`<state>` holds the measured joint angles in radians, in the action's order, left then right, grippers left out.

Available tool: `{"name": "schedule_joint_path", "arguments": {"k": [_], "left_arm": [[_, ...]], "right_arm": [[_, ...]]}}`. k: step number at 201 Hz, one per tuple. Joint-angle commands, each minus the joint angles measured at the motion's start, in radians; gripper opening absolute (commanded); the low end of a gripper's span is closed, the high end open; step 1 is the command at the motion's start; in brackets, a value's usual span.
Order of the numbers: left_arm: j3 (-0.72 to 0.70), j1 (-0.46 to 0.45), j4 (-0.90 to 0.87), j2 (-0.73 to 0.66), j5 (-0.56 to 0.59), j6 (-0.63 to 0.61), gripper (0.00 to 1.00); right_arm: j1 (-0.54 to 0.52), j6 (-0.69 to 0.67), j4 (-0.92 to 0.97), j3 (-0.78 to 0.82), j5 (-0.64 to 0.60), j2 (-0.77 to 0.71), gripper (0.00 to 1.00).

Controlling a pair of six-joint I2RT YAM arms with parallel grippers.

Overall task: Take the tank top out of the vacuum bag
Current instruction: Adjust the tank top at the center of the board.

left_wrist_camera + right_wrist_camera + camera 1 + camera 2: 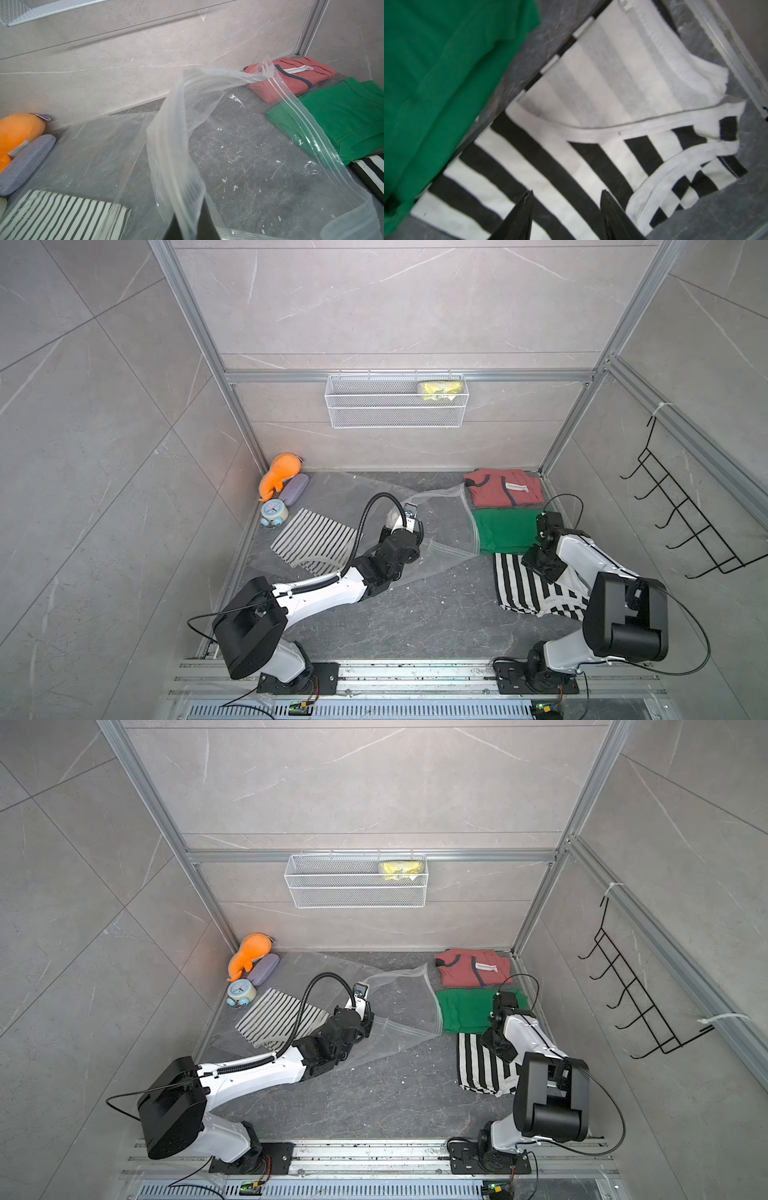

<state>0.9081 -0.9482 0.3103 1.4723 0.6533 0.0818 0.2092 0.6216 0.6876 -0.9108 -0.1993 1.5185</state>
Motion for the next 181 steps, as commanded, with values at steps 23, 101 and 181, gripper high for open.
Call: {"name": "schedule_joint_path", "arguments": {"k": [23, 101, 181], "left_arm": [[-0.011, 0.006, 0.027, -0.058, 0.032, -0.024, 0.0], [-0.006, 0.006, 0.033, -0.063, 0.039, -0.048, 0.0], [0.028, 0.006, -0.009, -0.025, 0.014, -0.025, 0.0]], "right_arm": [[0.14, 0.065, -0.115, 0.028, 0.092, 0.068, 0.53], [0.166, 0.033, -0.208, -0.017, 0.128, 0.201, 0.5], [0.154, 0.034, -0.086, -0.064, 0.139, -0.039, 0.5]]}}
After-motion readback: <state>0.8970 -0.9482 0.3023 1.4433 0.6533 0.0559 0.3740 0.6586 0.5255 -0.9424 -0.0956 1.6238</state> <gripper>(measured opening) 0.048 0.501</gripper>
